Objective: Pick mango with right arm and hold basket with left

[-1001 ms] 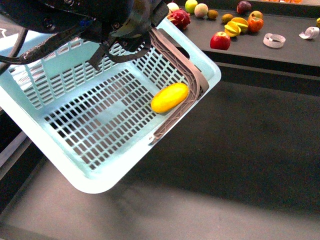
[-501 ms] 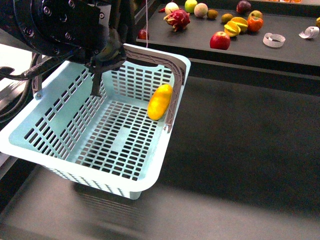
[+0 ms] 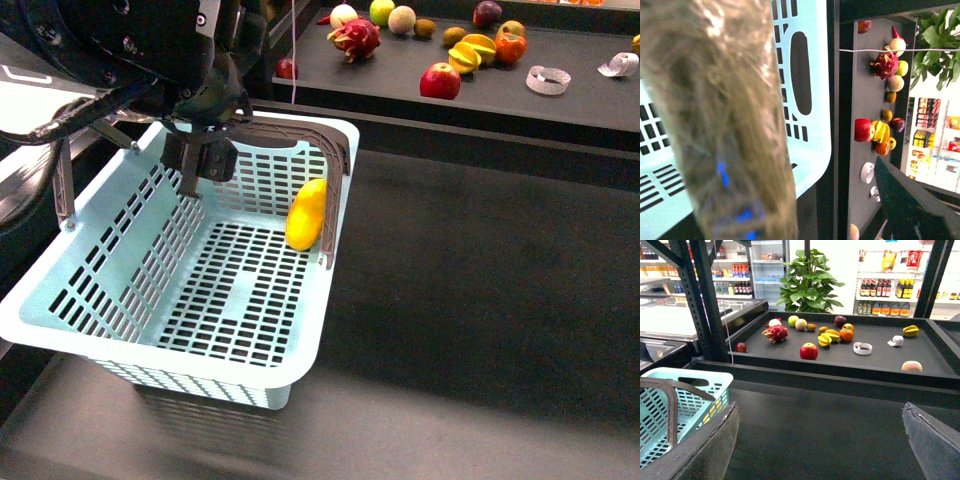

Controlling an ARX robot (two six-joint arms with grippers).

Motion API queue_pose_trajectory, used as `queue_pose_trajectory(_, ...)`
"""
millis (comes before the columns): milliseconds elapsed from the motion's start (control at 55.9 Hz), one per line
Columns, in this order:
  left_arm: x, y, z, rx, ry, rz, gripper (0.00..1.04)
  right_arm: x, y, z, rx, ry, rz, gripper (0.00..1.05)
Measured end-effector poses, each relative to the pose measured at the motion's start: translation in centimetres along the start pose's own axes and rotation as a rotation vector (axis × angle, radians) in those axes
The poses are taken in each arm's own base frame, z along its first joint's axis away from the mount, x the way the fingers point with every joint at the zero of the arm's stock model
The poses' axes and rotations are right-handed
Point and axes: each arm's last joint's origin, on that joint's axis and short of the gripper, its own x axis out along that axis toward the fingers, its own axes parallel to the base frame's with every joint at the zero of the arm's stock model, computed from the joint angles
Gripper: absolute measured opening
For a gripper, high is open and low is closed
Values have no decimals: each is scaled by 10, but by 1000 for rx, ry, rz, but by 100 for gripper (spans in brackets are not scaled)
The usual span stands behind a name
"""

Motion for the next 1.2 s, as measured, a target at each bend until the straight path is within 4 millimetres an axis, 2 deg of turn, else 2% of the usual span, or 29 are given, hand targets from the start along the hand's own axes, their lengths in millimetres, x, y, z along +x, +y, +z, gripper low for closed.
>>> queue_pose_trajectory(143, -33, -7, 13, 93, -37, -19, 98, 0, 0, 0, 0, 0, -1, 97)
queue_pose_trajectory(250, -61, -7, 30, 150, -94, -38, 96, 0, 0, 0, 0, 0, -1, 97)
queue_pose_trajectory(376, -94, 5, 63, 224, -214, -39, 97, 0, 0, 0, 0, 0, 0, 97)
queue_pose_trajectory(483, -117, 20, 91, 278, -302, -34, 97, 0, 0, 0, 0, 0, -1, 97)
queue_pose_trajectory(572, -133, 42, 111, 317, -357, 13, 97, 0, 0, 0, 0, 0, -1, 97)
queue_pose_trajectory(680, -152, 65, 125, 376, -435, 74, 97, 0, 0, 0, 0, 0, 0, 97)
queue_pose_trajectory(805, -174, 79, 134, 430, -511, 92, 97, 0, 0, 0, 0, 0, 0, 97)
queue_pose_trajectory(948, -186, 93, 140, 463, -550, 86, 97, 0, 0, 0, 0, 0, -1, 97)
queue_pose_trajectory(1109, -186, 94, 141, 485, -551, 96, 97, 0, 0, 0, 0, 0, 0, 97)
queue_pose_trajectory(1127, -185, 96, 142, 517, -525, 77, 95, 0, 0, 0, 0, 0, 0, 97)
queue_pose_trajectory(1198, -186, 106, 146, 714, -388, -187, 81, 0, 0, 0, 0, 0, 0, 97)
